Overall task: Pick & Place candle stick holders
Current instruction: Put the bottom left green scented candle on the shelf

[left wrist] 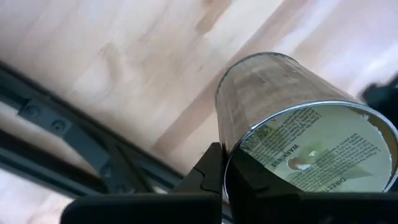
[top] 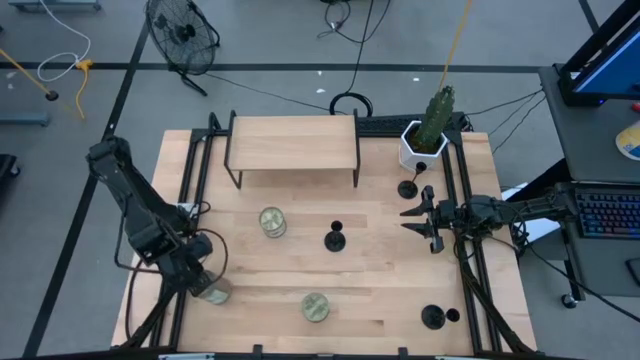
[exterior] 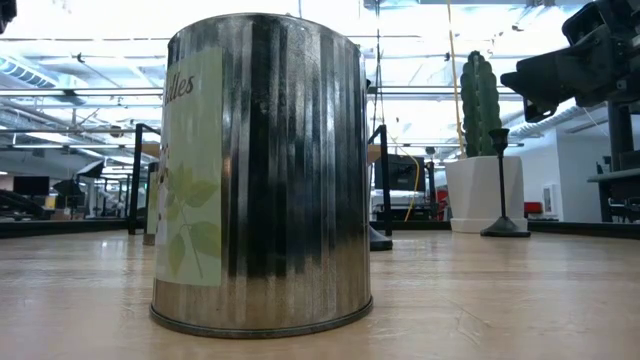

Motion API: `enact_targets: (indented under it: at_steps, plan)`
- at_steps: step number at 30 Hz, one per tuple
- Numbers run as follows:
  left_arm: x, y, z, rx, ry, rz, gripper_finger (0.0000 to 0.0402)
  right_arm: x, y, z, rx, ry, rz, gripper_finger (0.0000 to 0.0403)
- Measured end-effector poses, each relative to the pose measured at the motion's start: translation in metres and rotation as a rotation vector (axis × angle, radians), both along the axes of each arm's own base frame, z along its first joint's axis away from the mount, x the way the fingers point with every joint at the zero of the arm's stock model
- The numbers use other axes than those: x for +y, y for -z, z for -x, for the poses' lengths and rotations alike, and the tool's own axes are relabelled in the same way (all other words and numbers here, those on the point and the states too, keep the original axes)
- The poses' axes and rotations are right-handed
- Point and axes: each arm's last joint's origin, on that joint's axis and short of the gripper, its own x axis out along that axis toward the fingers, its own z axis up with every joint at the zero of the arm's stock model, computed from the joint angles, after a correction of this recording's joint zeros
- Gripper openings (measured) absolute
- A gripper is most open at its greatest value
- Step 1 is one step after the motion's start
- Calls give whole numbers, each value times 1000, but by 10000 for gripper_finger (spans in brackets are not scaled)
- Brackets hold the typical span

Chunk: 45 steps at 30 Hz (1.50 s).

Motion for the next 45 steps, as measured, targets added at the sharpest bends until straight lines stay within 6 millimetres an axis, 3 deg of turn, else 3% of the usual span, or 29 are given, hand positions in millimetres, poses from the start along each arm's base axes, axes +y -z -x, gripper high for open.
enact_targets:
  at_steps: [11,22,34,40,45]
  plan:
    - [15,-49,-30,-276,-51,-37,3,0,0,0,0,0,0,125]
    - [51,-100,-68,-446,-83,-156,1,0,0,0,0,0,2,125]
    - [114,-156,-106,-305,-80,-412,1,0,0,0,0,0,2,125]
    - [156,-166,-117,-137,-141,-503,1,0,0,0,0,0,3,125]
    - [189,-168,-127,-101,-145,-550,1,0,0,0,0,0,0,125]
